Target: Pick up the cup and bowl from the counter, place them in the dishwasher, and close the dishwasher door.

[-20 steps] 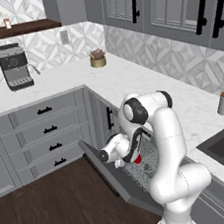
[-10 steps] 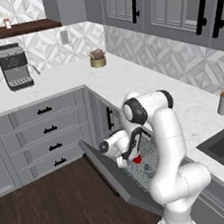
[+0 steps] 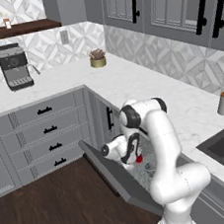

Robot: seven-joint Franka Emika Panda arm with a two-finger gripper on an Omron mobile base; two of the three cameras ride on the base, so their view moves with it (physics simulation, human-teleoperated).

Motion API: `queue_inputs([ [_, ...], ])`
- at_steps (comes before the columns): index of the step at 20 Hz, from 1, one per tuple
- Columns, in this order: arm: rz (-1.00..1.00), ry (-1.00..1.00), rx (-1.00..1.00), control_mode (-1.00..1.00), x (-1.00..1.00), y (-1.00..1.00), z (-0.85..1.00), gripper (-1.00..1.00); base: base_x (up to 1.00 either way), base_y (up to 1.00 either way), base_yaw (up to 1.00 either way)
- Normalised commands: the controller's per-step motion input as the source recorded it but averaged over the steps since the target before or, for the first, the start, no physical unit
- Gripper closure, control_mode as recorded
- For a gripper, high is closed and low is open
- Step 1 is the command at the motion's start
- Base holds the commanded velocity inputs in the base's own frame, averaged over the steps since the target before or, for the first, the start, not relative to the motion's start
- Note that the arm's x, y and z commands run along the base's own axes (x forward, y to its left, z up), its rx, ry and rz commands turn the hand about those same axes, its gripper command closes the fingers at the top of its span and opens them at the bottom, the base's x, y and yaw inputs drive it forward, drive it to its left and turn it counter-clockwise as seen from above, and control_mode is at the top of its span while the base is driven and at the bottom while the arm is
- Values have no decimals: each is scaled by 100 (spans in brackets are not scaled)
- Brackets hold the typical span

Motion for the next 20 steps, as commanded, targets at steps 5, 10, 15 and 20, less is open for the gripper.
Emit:
queue_inputs([
  [5,3,3,-29,-100,19,-60,-13,-100,0,0,0],
  [10,0,0,-25,-100,17,-74,0,-100,0,0,0],
  [15,2,-1,-17,-100,-22,2,48,-100,0,0,0],
  [20,10,0,-6,-100,-72,95,100,-100,0,0,0],
])
